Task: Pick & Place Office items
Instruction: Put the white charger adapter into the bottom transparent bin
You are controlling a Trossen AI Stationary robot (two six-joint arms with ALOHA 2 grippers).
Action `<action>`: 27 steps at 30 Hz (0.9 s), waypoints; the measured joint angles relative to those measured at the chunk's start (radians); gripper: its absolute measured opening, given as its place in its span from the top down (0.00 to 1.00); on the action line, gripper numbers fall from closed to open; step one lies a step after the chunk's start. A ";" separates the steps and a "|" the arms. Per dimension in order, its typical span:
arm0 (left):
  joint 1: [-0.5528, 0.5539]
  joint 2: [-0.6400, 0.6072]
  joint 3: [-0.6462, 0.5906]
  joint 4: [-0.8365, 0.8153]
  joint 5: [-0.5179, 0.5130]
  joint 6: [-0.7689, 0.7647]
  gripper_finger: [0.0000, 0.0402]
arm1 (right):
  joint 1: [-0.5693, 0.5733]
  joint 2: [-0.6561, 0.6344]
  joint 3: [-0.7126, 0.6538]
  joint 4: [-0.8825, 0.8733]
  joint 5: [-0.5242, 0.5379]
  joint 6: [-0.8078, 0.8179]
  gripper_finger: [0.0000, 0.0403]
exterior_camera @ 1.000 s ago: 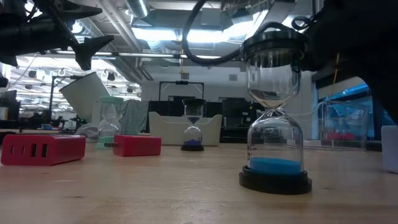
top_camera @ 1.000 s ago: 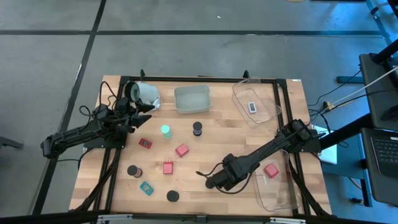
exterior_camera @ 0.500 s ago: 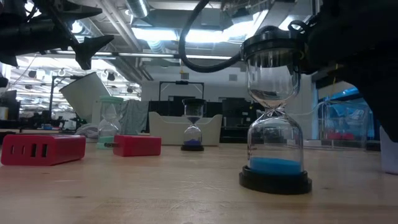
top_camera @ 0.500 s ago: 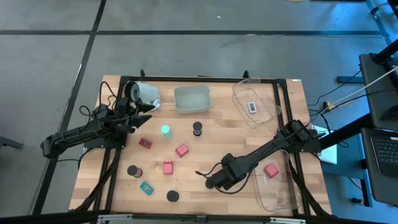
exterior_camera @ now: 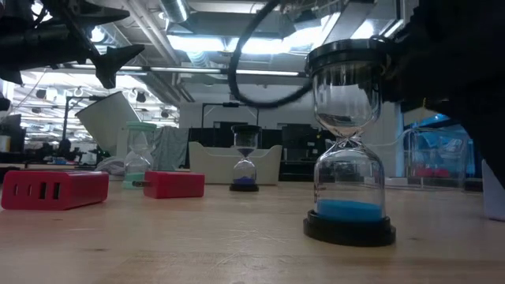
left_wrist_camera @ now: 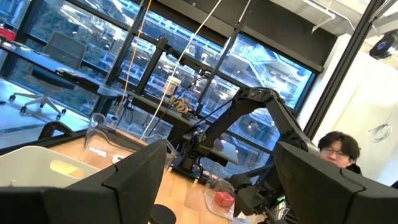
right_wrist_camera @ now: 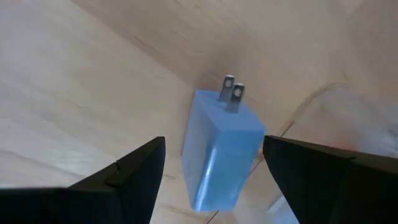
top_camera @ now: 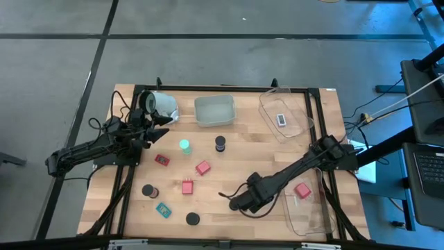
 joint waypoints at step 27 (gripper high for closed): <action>0.000 0.000 0.000 0.000 0.000 -0.005 0.26 | 0.000 -0.004 0.014 -0.035 0.010 -0.036 0.69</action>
